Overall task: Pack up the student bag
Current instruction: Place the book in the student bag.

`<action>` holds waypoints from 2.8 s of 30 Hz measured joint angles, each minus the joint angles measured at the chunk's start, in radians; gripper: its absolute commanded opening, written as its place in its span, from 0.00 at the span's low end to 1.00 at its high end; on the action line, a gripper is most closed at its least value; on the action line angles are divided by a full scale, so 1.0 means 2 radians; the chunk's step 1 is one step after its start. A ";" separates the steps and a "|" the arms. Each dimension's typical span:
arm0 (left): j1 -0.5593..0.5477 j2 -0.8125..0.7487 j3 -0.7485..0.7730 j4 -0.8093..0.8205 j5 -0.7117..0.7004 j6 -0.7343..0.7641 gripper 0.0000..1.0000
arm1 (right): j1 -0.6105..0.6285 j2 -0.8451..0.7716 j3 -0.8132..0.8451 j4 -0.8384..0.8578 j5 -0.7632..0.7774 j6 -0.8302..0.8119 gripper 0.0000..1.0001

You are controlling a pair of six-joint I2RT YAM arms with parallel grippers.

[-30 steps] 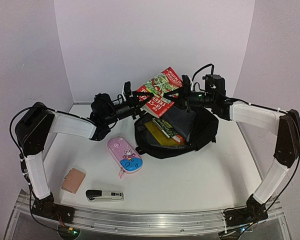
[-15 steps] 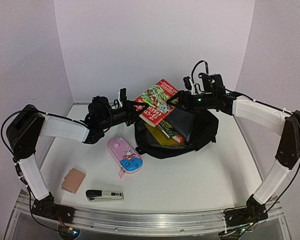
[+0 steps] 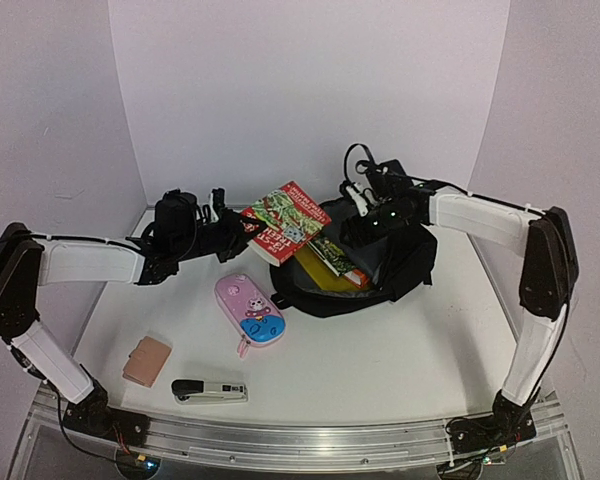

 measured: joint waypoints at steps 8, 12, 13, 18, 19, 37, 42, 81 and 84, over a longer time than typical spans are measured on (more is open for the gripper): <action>0.000 -0.027 -0.026 -0.029 -0.001 0.007 0.00 | 0.033 0.079 0.046 -0.009 0.065 -0.037 0.61; 0.000 -0.036 -0.035 -0.034 -0.001 0.008 0.00 | 0.032 0.104 0.054 -0.008 0.103 -0.051 0.57; 0.000 -0.037 -0.037 -0.035 -0.001 0.008 0.00 | 0.031 0.109 0.054 -0.008 0.114 -0.056 0.56; 0.000 -0.041 -0.048 -0.036 0.000 0.008 0.00 | 0.031 0.127 0.059 -0.007 0.154 -0.072 0.30; 0.000 -0.041 -0.050 -0.036 0.000 0.008 0.00 | 0.031 0.127 0.060 -0.006 0.161 -0.073 0.21; -0.001 0.054 -0.035 0.014 0.089 0.007 0.00 | 0.019 0.083 0.106 -0.039 0.140 -0.042 0.00; -0.001 0.116 0.010 0.017 0.106 0.004 0.00 | 0.016 0.071 0.106 -0.044 0.120 -0.025 0.00; 0.004 0.388 0.364 -0.046 0.129 -0.096 0.59 | 0.016 0.041 0.068 -0.048 0.026 0.007 0.00; 0.004 0.380 0.342 -0.058 0.116 -0.084 0.72 | 0.016 0.041 0.068 -0.049 0.023 0.009 0.00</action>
